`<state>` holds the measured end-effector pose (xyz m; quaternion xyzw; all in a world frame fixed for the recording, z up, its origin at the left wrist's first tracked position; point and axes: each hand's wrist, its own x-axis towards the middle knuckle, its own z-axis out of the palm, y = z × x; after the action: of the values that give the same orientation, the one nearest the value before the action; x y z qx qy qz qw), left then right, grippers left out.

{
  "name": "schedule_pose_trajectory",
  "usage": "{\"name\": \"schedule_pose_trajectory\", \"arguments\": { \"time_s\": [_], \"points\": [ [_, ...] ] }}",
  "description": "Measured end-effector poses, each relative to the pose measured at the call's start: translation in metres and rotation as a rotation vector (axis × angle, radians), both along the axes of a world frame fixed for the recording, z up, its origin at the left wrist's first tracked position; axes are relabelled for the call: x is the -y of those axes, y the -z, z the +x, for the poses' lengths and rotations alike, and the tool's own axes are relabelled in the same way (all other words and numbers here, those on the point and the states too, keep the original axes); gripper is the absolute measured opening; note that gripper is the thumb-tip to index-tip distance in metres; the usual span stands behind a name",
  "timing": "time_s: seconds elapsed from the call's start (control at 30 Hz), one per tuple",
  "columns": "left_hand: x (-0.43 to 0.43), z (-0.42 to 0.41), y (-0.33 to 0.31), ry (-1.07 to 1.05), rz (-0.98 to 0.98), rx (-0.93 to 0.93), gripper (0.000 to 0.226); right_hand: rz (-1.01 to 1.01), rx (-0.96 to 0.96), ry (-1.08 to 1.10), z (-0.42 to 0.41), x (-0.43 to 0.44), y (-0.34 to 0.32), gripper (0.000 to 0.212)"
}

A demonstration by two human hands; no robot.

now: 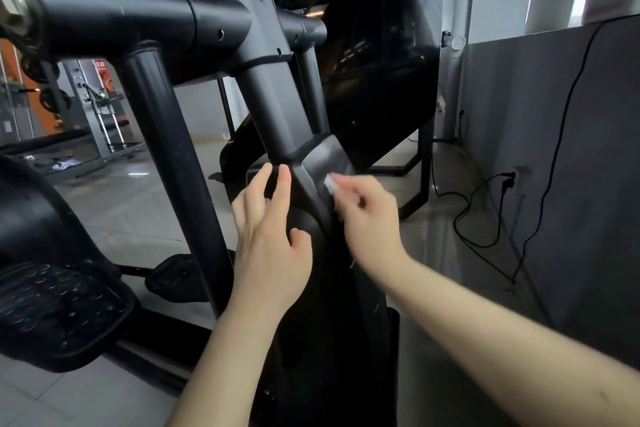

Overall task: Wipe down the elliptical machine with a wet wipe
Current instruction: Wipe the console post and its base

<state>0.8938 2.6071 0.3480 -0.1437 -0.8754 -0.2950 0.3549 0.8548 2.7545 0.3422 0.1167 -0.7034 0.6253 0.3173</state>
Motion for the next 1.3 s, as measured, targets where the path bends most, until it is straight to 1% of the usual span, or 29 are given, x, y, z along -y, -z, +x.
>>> {"name": "schedule_pose_trajectory", "arguments": {
  "time_s": [0.03, 0.1, 0.13, 0.2, 0.27, 0.33, 0.4, 0.5, 0.53, 0.57, 0.63, 0.73, 0.8, 0.9, 1.0, 1.07, 1.17, 1.3],
  "points": [
    [0.0, 0.0, 0.0, -0.003, -0.004, -0.001, 0.081, 0.029, -0.012, -0.027, 0.017, 0.001, 0.008, 0.012],
    [0.0, 0.0, -0.001, -0.006, -0.004, 0.001, 0.08, 0.017, 0.053, -0.093, 0.026, -0.001, 0.01, 0.012],
    [0.0, 0.0, -0.002, -0.004, -0.001, 0.008, 0.08, 0.012, 0.077, -0.097, 0.022, -0.003, 0.004, 0.012],
    [-0.001, 0.001, -0.003, 0.003, 0.004, 0.025, 0.08, 0.008, 0.062, -0.056, 0.001, -0.004, -0.012, 0.011],
    [-0.001, 0.002, -0.005, 0.012, 0.012, 0.039, 0.079, -0.06, 0.083, -0.017, -0.024, -0.004, -0.028, 0.009],
    [0.0, 0.005, -0.007, 0.021, 0.01, 0.053, 0.078, -0.101, 0.114, 0.003, -0.042, -0.005, -0.032, 0.011],
    [0.001, 0.008, -0.008, 0.031, 0.005, 0.068, 0.076, -0.071, 0.101, 0.027, -0.035, -0.004, -0.02, 0.013],
    [0.001, 0.011, -0.005, 0.023, 0.027, 0.07, 0.072, -0.036, 0.027, -0.002, 0.007, -0.004, 0.014, 0.012],
    [0.0, 0.013, -0.004, 0.012, 0.034, 0.053, 0.07, -0.038, 0.055, -0.045, 0.02, -0.007, 0.024, 0.012],
    [-0.003, 0.014, -0.003, -0.002, 0.039, 0.026, 0.067, -0.068, 0.125, -0.101, 0.028, -0.012, 0.029, 0.012],
    [-0.007, 0.018, -0.002, -0.018, 0.057, -0.033, 0.058, -0.198, 0.274, -0.224, 0.036, -0.024, 0.03, 0.012],
    [-0.013, 0.022, -0.004, 0.008, 0.088, -0.074, 0.036, -0.316, 0.358, -0.321, 0.039, -0.038, 0.022, 0.015],
    [-0.017, 0.025, -0.005, 0.059, 0.075, -0.048, 0.027, -0.408, 0.385, -0.41, 0.042, -0.042, 0.019, 0.016],
    [-0.021, 0.03, -0.006, 0.123, 0.04, 0.043, 0.026, -0.486, 0.385, -0.48, 0.048, -0.047, 0.014, 0.018],
    [-0.023, 0.035, -0.005, 0.153, 0.033, 0.135, 0.031, -0.44, 0.344, -0.486, 0.053, -0.048, 0.011, 0.018],
    [-0.024, 0.036, -0.004, 0.196, 0.073, 0.211, 0.033, -0.382, 0.317, -0.464, 0.053, -0.047, 0.013, 0.016],
    [-0.026, 0.035, -0.002, 0.237, 0.134, 0.267, 0.029, -0.331, 0.325, -0.444, 0.051, -0.047, 0.016, 0.016],
    [-0.023, 0.03, -0.003, 0.231, 0.146, 0.287, 0.02, -0.356, 0.372, -0.455, 0.047, -0.052, 0.018, 0.016]
  ]
}}
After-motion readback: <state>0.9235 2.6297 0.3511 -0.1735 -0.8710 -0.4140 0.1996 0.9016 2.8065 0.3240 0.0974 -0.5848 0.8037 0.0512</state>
